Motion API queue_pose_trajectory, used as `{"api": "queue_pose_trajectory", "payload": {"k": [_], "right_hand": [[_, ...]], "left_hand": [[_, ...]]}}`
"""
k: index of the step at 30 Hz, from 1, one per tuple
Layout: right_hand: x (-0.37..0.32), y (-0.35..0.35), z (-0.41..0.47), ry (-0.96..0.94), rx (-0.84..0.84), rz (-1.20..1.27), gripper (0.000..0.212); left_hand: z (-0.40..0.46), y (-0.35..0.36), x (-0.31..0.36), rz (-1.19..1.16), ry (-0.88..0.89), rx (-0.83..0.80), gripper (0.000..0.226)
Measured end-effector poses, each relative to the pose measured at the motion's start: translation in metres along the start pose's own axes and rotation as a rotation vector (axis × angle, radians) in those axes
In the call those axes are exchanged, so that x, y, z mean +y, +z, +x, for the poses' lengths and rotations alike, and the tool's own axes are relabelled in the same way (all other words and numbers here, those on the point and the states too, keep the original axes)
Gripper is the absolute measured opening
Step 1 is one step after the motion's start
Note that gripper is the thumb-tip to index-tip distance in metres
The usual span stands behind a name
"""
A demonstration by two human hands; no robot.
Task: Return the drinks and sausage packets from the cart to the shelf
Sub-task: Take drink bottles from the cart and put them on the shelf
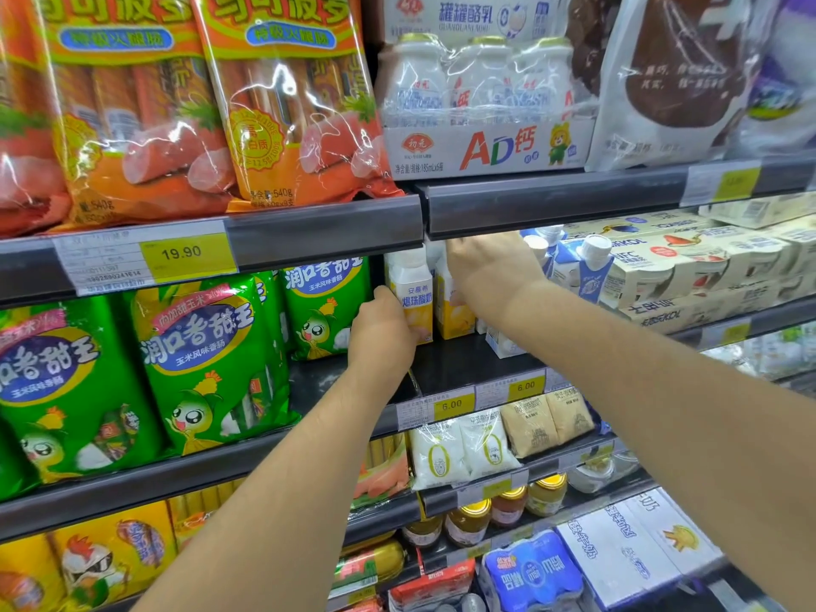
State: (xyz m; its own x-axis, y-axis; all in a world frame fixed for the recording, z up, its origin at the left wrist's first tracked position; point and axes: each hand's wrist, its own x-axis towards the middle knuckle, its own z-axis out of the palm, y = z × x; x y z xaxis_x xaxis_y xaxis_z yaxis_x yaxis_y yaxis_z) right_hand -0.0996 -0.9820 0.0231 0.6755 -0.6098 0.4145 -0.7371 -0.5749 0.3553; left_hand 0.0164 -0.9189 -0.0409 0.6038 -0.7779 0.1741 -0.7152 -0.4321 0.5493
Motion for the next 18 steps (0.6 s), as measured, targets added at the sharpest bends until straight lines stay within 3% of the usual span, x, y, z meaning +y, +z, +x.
{"api": "queue_pose_trajectory", "payload": {"k": [2,5,11,18], "right_hand": [[-0.006,-0.002,-0.016,-0.005,0.040,-0.004,0.046],[-0.025,0.018,-0.061,-0.101,0.178,0.240,0.036],[-0.035,0.050,-0.091,0.106,-0.225,0.589,0.047],[-0.036,0.046,-0.074,0.209,-0.291,0.746,0.034]], "left_hand": [[0.000,0.001,-0.001,0.010,0.011,0.008,0.051],[-0.001,0.001,-0.002,0.021,0.049,0.026,0.053],[-0.003,-0.003,0.000,0.053,0.044,0.024,0.057],[0.000,-0.005,0.004,0.034,0.004,-0.022,0.057]]}}
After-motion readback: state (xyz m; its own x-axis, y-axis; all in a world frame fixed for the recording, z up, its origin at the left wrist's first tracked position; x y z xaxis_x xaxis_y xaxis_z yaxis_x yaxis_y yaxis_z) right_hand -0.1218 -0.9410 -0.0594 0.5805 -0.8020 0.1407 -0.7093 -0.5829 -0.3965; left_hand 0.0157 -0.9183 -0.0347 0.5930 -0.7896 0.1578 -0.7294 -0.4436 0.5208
